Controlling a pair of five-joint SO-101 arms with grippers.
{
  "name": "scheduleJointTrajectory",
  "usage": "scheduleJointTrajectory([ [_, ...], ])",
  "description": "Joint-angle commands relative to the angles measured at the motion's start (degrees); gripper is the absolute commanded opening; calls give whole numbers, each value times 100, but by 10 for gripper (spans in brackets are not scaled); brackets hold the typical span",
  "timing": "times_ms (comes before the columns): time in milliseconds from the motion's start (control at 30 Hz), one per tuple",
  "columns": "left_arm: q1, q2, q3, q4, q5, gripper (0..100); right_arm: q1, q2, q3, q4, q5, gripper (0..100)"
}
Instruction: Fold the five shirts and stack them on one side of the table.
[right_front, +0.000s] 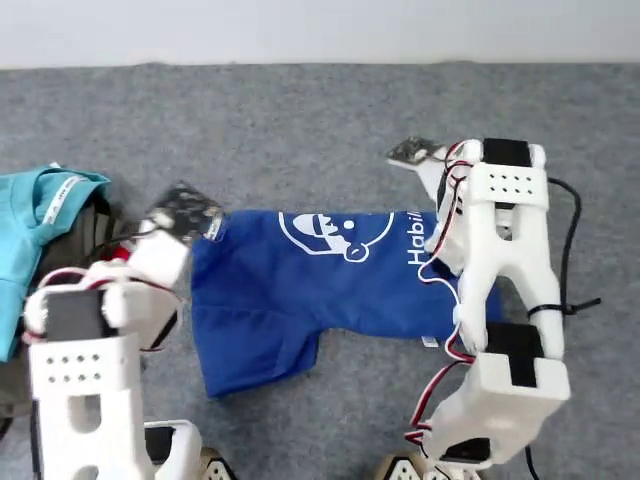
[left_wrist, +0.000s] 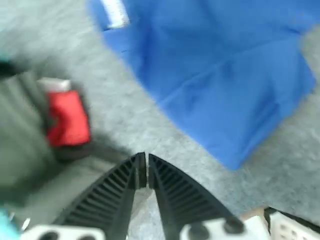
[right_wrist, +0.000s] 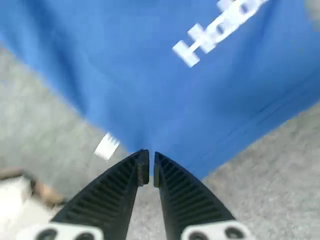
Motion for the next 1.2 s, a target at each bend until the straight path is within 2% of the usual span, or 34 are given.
scheduleJointTrajectory([
  [0,-545,-255,-171,-88,44,14,-92,101,-246,-734,-299,18],
  [233,-1152,-316,-13,-97,35,14,-110,1209,-255,-2475,-448,22],
  [400,-1204,-316,-22,-62,35,14,-75,1780,-255,-3635,-440,22],
  [667,-1204,-316,-22,-62,53,14,-66,1877,-255,-4435,-448,22],
  [833,-1204,-316,-13,-62,53,14,13,1710,-255,-4163,-457,20],
  [1167,-1213,-325,-207,-62,70,14,-101,822,-255,-2360,-466,18],
])
